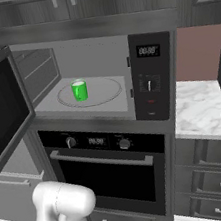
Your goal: Pick the mug from the counter and place it inside the microwave. Then close the microwave.
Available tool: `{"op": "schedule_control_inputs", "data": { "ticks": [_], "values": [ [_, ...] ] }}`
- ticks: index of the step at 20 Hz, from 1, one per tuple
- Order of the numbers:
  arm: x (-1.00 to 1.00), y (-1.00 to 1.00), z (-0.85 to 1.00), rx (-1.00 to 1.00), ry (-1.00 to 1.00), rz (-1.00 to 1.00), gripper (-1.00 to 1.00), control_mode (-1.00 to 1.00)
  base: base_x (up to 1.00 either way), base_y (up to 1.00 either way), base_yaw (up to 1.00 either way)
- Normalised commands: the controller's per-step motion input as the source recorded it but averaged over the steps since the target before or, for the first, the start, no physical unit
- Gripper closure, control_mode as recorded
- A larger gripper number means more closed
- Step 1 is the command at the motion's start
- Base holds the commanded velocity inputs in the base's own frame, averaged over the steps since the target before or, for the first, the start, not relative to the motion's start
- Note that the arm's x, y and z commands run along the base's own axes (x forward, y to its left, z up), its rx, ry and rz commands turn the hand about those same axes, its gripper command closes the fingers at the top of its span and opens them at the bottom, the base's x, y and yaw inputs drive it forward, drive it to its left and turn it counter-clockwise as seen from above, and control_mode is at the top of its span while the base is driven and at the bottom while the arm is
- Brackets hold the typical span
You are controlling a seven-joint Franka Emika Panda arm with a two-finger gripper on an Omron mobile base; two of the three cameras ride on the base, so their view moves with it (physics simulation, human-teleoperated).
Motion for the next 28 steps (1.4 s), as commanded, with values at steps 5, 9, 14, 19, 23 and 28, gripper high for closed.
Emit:
{"op": "schedule_control_inputs", "data": {
  "ticks": [5,9,14,19,23,28],
  "values": [
    [0.14,0.30,-0.17,0.00,0.00,-0.18,-1.00,-1.00,0.00,0.00,0.00],
    [0.14,0.35,-0.15,0.00,0.00,-0.14,-1.00,-1.00,0.00,0.00,0.00],
    [0.17,0.43,-0.07,0.00,0.03,-0.05,-1.00,-1.00,0.00,0.00,0.00],
    [0.28,0.33,-0.19,0.00,0.07,0.00,-1.00,-1.00,0.00,0.00,0.00],
    [0.36,0.33,-0.34,0.00,0.08,0.00,-1.00,-1.00,0.00,0.00,0.00],
    [0.40,0.24,-0.34,0.00,0.08,0.00,-1.00,-1.00,0.00,0.00,0.00]
  ]
}}
